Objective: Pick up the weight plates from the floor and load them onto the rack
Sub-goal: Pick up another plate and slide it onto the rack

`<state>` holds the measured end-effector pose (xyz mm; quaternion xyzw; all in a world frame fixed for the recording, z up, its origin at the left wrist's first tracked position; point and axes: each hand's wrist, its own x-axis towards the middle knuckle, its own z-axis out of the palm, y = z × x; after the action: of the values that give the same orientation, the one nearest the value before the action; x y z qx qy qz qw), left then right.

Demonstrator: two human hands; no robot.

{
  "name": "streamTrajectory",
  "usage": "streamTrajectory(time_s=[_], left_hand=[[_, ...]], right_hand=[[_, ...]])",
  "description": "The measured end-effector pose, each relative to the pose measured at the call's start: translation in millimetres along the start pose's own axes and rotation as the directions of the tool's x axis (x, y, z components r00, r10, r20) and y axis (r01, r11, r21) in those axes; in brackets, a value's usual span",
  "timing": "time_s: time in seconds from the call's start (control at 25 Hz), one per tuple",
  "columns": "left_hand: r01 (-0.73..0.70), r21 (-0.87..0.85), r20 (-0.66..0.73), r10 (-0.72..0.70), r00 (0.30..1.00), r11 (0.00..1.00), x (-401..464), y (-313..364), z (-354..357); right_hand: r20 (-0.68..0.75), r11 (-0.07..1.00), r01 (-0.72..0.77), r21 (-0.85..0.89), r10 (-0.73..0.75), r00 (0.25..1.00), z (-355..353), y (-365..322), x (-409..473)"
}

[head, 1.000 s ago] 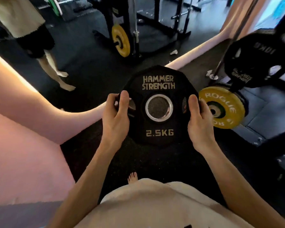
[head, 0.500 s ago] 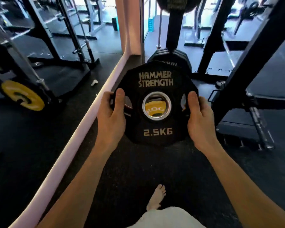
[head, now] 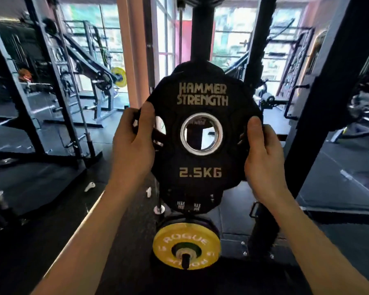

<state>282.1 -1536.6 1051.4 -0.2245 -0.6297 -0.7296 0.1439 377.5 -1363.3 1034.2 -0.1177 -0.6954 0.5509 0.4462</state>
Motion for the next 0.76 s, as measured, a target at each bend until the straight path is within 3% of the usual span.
streamTrajectory(time_s=[0.28, 0.76], left_hand=[[-0.212, -0.127, 0.011, 0.215, 0.977, 0.969, 130, 24, 50], [-0.479, -0.212, -0.029, 0.484, 0.875, 0.852, 316, 104, 117]], right_hand=[[-0.104, 0.979, 0.205, -0.006, -0.205, 0.973, 32, -37, 126], [-0.211, 0.858, 0.507, -0.089, -0.513, 0.832, 68, -125, 304]])
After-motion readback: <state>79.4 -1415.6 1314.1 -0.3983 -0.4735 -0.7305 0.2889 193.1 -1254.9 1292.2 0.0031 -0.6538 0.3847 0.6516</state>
